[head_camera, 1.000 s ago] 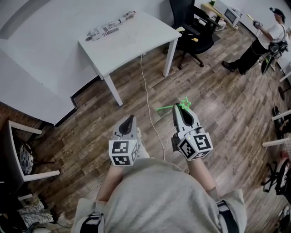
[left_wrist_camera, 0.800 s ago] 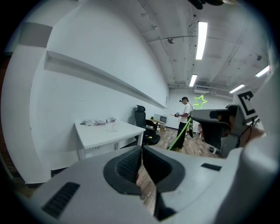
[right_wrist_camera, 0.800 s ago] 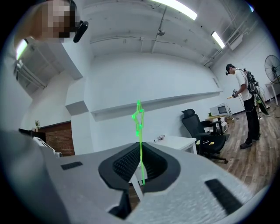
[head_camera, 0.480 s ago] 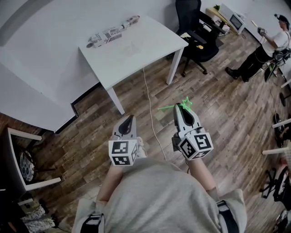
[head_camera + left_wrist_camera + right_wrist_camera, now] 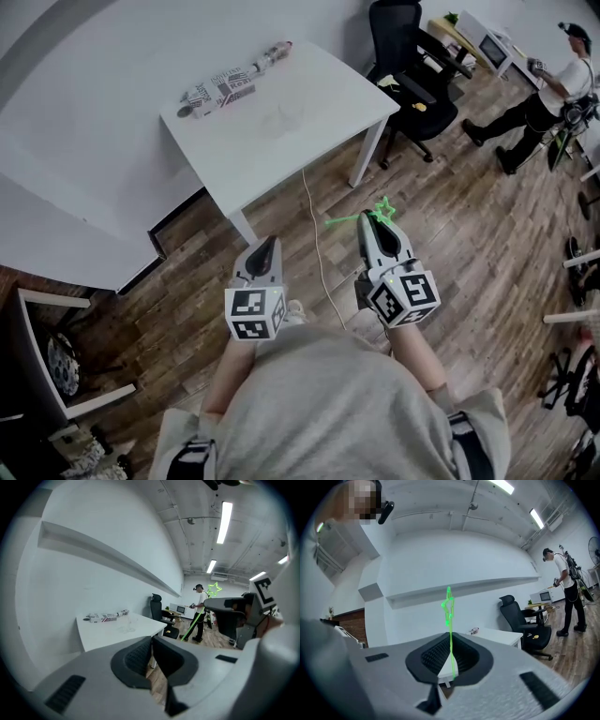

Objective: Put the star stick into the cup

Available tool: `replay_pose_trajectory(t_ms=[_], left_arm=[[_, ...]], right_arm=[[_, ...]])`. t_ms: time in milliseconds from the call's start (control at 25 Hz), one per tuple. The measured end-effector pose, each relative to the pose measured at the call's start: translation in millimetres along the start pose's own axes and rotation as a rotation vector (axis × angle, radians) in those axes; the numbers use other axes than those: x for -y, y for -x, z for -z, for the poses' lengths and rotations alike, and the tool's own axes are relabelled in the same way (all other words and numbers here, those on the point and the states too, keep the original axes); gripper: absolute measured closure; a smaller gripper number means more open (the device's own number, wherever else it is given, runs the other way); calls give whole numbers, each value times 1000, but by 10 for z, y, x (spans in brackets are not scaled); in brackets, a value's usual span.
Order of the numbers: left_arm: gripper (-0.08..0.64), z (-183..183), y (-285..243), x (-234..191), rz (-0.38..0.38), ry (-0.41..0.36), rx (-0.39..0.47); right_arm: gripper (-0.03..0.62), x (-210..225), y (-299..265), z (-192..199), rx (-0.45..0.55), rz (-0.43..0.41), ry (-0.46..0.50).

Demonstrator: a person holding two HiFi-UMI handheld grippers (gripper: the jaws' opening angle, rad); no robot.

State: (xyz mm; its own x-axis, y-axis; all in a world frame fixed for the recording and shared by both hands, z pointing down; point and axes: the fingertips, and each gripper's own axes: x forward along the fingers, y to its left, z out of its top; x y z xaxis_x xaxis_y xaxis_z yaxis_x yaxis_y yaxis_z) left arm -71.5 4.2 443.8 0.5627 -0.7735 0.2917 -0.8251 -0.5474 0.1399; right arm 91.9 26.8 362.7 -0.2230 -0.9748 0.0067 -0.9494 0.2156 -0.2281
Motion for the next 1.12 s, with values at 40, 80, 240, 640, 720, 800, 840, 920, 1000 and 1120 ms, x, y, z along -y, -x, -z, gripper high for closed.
replay_pose_trajectory(t_ms=[40,80,240,640,720,800,840,920,1000,1120], left_arm=[[546,-27,-67,-61,4,0,-2],[546,-51,-136,-124,7,-1,-3],[546,-138,-413,-387,17,-2,-7],[546,-276,-832,-772,39,-4,-14],[546,-282,-889,-846,42,1,-16],[546,-281,-942,-892,45,4,-21],[546,-281,-965,-903,48,6,-23],[546,-280,-1003,-925,50,15,-25],[546,-283,-1054,-955,47,23,-26],[546,-297,-1168,-1003,38,28,-28]], right_arm=[[580,10,-88,2,-1,4,0],[580,19,-180,5,-2,7,1],[580,36,-557,26,-4,15,1],[580,72,-1176,27,4,27,10],[580,72,-1265,28,2,30,15],[581,91,-1326,21,-3,35,20],[580,105,-1349,17,-7,38,23],[581,133,-1396,12,-14,41,30],[580,165,-1460,4,-16,40,34],[580,231,-1594,-19,-12,32,37]])
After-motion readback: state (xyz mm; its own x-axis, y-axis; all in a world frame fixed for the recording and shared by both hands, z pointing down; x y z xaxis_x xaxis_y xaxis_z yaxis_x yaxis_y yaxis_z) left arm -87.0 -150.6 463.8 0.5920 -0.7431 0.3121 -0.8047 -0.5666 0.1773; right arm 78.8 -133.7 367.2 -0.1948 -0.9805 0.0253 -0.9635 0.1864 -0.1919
